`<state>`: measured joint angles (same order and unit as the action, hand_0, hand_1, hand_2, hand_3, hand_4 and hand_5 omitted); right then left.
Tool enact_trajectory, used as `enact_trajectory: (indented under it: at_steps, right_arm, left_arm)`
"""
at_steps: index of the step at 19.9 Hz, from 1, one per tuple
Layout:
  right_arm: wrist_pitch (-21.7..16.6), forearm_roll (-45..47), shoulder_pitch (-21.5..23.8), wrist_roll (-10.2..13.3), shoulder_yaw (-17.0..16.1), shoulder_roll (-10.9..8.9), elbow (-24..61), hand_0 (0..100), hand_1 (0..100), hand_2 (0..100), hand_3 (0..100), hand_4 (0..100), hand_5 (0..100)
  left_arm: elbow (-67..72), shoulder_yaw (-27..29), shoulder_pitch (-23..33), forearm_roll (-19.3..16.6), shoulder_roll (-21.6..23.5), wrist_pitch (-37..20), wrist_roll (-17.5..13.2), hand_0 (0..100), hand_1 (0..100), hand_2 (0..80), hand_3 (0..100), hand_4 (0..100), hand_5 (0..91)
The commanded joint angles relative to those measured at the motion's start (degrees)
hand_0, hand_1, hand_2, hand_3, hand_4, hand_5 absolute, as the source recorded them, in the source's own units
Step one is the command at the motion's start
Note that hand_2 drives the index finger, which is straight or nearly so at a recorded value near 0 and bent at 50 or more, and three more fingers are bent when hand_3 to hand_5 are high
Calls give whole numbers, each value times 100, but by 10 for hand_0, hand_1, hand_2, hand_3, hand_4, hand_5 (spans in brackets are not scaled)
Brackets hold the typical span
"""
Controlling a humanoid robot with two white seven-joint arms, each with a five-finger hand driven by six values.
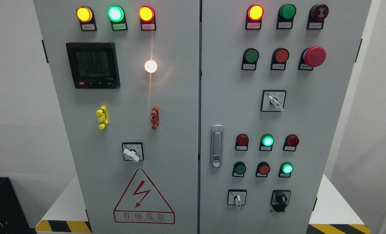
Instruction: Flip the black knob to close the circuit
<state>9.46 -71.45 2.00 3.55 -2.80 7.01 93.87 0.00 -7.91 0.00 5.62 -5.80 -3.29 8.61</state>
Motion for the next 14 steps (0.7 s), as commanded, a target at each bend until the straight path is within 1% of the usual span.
enact_trajectory:
  at_steps: [1, 3, 6, 9, 12, 14]
  right_arm:
    - [117, -342, -375, -178, -28, 28, 281, 0, 0, 869, 1000, 969, 1000]
    - [135, -378, -480, -258, -28, 28, 281, 0, 0, 870, 1000, 970, 1000]
    - [196, -492, -656, -284, -28, 37, 254, 0, 0, 871, 1000, 968, 1000]
    - [240, -501, -805, -416, -45, 28, 228, 0, 0, 873, 1000, 968, 1000]
    - [319, -501, -981, -434, -63, 28, 158, 0, 0, 874, 1000, 968, 1000]
    - [363, -501, -1113, -442, -141, 28, 123, 0, 0, 874, 1000, 968, 1000]
  left_arm:
    - [-167, 0, 132, 0, 0, 4, 1, 120, 556, 0, 0, 0, 0]
    - [-167, 0, 132, 0, 0, 4, 1, 120, 556, 0, 0, 0, 0]
    - [-167, 0, 132, 0, 0, 4, 1, 120, 556, 0, 0, 0, 0]
    - [-167, 0, 132, 0, 0, 4, 1, 120, 556, 0, 0, 0, 0]
    - [-167, 0, 123, 0, 0, 4, 1, 120, 556, 0, 0, 0, 0]
    - [-167, 0, 123, 0, 0, 4, 1, 120, 556, 0, 0, 0, 0]
